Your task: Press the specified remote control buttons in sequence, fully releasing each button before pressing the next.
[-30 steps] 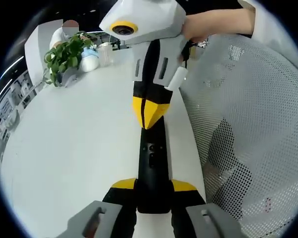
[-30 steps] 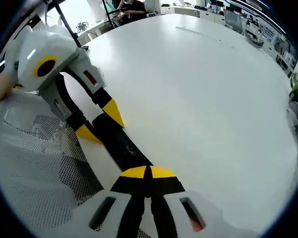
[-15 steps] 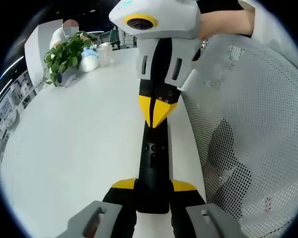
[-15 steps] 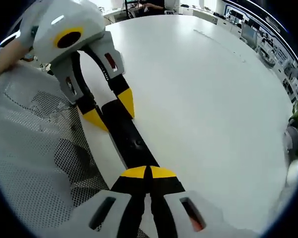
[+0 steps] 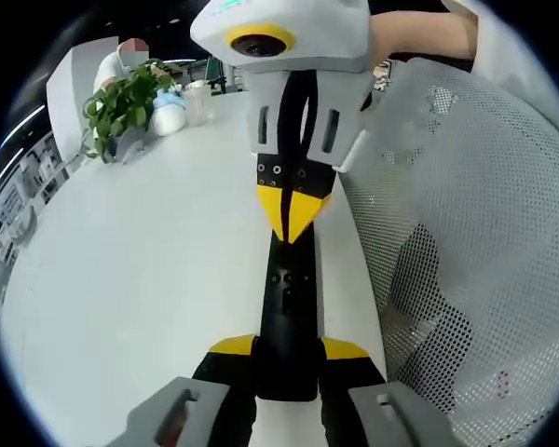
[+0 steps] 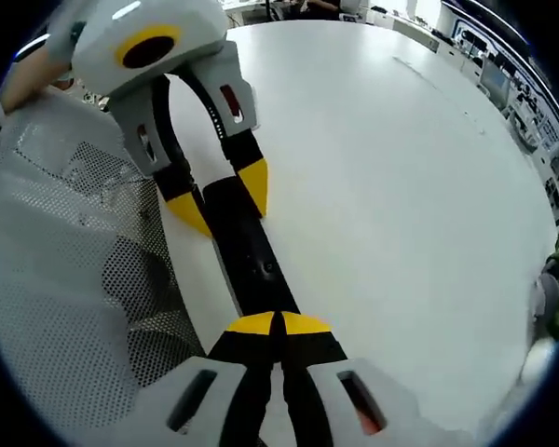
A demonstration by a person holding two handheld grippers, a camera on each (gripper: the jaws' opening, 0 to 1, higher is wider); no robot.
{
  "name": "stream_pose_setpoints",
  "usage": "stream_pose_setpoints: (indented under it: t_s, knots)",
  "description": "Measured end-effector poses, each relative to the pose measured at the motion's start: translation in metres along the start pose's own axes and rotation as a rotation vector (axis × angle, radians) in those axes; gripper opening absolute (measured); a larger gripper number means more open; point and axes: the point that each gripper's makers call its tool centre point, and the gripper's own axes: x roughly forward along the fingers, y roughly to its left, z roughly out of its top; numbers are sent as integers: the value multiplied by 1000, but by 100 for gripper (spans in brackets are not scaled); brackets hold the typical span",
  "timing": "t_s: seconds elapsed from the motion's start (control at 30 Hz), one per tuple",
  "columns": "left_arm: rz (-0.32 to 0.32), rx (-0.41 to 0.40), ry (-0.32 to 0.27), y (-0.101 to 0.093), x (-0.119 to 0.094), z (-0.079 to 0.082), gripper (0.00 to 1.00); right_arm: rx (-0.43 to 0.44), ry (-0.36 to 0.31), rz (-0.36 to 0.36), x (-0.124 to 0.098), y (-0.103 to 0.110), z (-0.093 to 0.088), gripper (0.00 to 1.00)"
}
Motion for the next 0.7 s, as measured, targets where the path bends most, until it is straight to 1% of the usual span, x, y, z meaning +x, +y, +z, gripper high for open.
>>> stream_pose_setpoints:
  t_s: [0.2, 0.37, 0.47, 0.6, 0.7]
  knots:
    - [0, -2, 1, 0, 0, 0, 24, -12, -2, -27, 0, 1, -1, 0]
    - [1, -5, 5, 0, 0, 0, 24, -7, -39, -79, -1, 1, -1, 0]
    - [2, -5, 7, 0, 0, -1, 24, 21, -69, -107, -1, 0, -1, 0]
    - [3, -7, 8, 0, 0, -1, 24, 25, -106, -117, -3, 1, -1, 0]
    - [3, -9, 7, 0, 0, -1, 24, 31, -108, -124, -2, 0, 0, 0]
